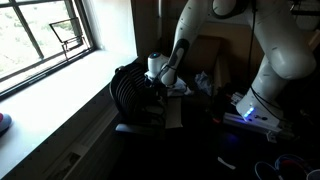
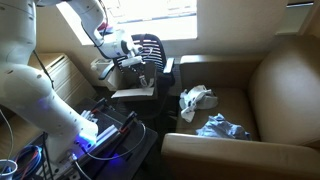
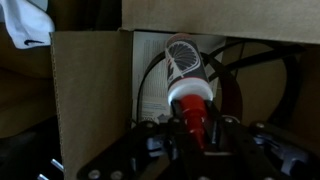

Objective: Put the white bottle in the box

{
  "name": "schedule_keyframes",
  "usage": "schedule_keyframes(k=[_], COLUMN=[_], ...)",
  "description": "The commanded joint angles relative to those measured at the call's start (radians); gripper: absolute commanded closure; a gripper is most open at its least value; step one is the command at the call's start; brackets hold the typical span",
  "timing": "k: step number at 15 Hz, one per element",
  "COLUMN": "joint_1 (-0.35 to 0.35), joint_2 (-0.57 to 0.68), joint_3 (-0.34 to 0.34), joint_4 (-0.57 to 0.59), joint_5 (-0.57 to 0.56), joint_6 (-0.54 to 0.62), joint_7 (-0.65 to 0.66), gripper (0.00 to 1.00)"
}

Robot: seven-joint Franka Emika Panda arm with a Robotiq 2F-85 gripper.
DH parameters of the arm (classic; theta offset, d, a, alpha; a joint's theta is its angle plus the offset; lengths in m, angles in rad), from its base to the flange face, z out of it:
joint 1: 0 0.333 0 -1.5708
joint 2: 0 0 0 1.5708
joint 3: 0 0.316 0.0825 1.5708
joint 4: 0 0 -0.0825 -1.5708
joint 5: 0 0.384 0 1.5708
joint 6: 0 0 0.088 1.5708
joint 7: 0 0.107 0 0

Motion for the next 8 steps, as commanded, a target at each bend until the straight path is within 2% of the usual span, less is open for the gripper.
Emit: schedule_keyframes(k=[1,6,8], joint_1=[0.047,0.095,0.129], joint_2=[0.017,0.042,0.020], joint_3=[-0.044,-0.095,-0.133], joint_4=[0.001,-0.002,-0.006], joint_5=[-0.047,-0.081,-0.094], joint_6=[0.018,0.051,0.107], joint_7=[0.054,0.127,0.160], gripper=[0.94,0.94,0.94])
